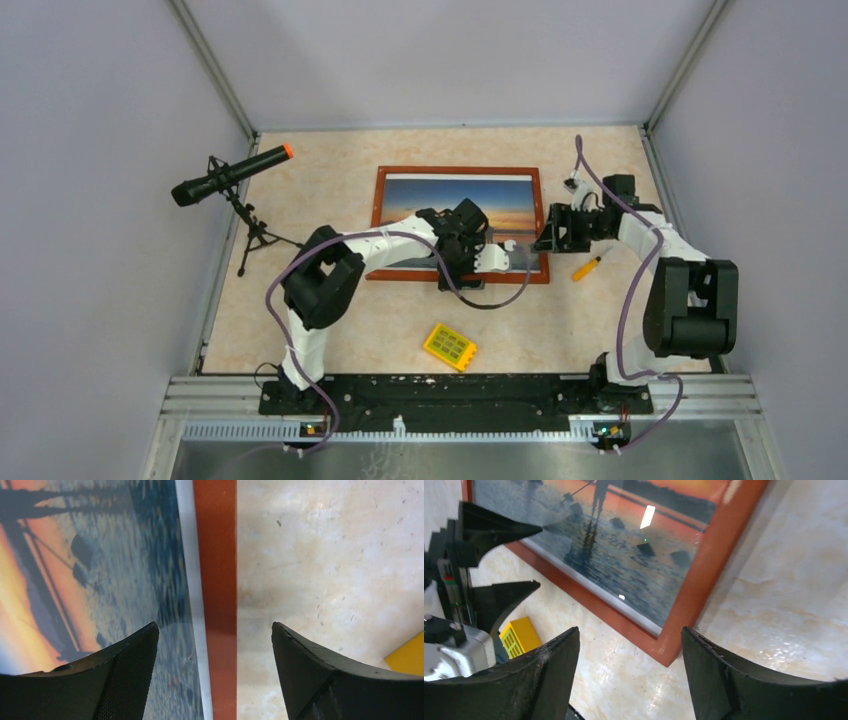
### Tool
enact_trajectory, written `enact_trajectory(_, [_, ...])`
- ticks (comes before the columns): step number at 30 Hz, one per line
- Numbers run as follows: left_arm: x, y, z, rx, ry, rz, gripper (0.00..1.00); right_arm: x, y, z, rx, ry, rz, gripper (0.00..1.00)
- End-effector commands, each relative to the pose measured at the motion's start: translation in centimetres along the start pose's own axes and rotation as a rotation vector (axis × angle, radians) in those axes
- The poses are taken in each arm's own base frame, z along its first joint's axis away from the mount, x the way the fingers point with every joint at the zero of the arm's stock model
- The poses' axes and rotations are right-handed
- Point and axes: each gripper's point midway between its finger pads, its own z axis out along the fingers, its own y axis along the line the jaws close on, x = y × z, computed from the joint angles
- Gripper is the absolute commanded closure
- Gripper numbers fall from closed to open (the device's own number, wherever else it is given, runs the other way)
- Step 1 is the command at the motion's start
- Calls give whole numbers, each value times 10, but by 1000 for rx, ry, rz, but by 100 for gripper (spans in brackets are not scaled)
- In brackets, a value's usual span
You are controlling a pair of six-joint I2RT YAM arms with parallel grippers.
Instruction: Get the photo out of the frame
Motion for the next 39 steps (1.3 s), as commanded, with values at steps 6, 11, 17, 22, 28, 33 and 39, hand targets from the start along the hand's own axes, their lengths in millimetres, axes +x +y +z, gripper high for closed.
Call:
enact_trajectory(6, [-9,-13,23,-36,137,49,20,-19,-13,-10,16,-105,30,14])
enact_trajectory(11, [1,-26,40,-46,242,79,31,-20,-21,-9,27,-117,46,9])
enact_trajectory(17, [-3,-30,43,-26,235,54,64,-16,-28,-8,37,-118,61,2])
enact_trajectory(22, [-25,-31,25,-16,147,33,94,-15,-21,-3,-34,-113,72,1])
enact_trajectory(28, [-50,-23,-5,-54,56,26,100,-11,-12,4,-142,-102,93,1])
enact_trajectory(33, [-64,-15,-23,-92,-7,13,100,-6,-16,9,-174,-82,142,2])
enact_trajectory(39, [-69,-7,-36,-122,-32,10,100,-7,-28,9,-139,-91,151,3])
